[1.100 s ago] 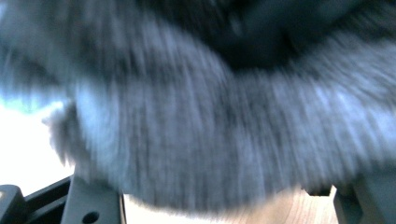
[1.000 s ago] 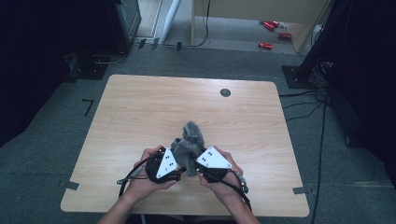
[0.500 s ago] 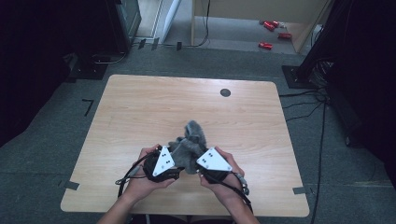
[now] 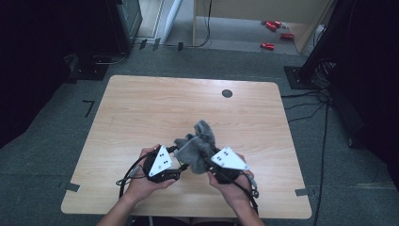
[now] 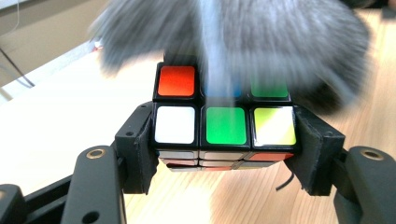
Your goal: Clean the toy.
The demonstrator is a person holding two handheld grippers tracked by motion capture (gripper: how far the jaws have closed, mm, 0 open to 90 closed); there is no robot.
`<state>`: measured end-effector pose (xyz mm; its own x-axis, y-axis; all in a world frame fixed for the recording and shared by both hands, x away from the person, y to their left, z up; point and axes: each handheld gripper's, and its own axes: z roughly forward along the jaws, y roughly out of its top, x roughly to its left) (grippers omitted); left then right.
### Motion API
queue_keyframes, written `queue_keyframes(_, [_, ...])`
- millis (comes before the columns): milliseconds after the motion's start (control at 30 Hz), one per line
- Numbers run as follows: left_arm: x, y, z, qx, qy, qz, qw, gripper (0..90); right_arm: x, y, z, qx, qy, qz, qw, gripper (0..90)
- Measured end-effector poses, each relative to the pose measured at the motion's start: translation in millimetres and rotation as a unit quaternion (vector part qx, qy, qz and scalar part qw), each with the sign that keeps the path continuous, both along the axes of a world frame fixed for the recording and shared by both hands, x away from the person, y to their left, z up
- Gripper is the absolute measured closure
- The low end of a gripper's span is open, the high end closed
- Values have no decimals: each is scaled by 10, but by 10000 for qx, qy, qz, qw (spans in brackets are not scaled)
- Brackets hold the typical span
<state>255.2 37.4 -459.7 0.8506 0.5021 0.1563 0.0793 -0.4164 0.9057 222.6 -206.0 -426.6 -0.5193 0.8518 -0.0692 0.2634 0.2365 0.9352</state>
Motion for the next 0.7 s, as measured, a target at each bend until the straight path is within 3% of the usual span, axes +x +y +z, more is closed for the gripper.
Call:
queue_keyframes(33, [9,31,14,-180,19,-56,9998,351,14,-83,18,165,27,-87,9998,680])
queue_keyframes(100, [13,81,19,-471,-31,-170,9987,351,15,-209,82,768,43,65,9970,680])
queue_keyframes(167, [11,97,6,-583,-63,-220,9980,351,-3,-249,143,1406,60,357,9894,679])
queue_keyframes(200, [6,96,1,-621,-83,-234,9978,351,-14,-231,155,1591,72,531,9858,678])
queue_keyframes(233, [-2,92,2,-680,-103,-272,9973,351,-20,-194,154,1640,66,695,9840,678])
queue_keyframes(333, [-53,90,41,-821,-212,-490,9952,351,-2,-84,67,1383,203,753,9873,678])
queue_keyframes(400, [-69,86,52,-723,-289,-491,9958,351,56,-106,-45,1482,422,581,9863,680])
queue_keyframes(433, [-68,89,45,-686,-296,-472,9961,351,99,-126,-100,1347,583,474,9880,680])
queue_keyframes(500, [-52,113,41,-836,-215,-494,9950,351,170,-176,-190,911,846,194,9921,680])
queue_keyframes(533, [-40,116,46,-837,-193,-498,9951,351,189,-209,-214,846,938,79,9920,680])
queue_keyframes(600, [-33,108,38,-681,-187,-499,9963,350,178,-268,-176,1106,883,74,9899,679])
queue_keyframes(700, [-49,57,-11,-570,-148,-570,9966,350,70,-209,16,1229,421,300,9911,670])
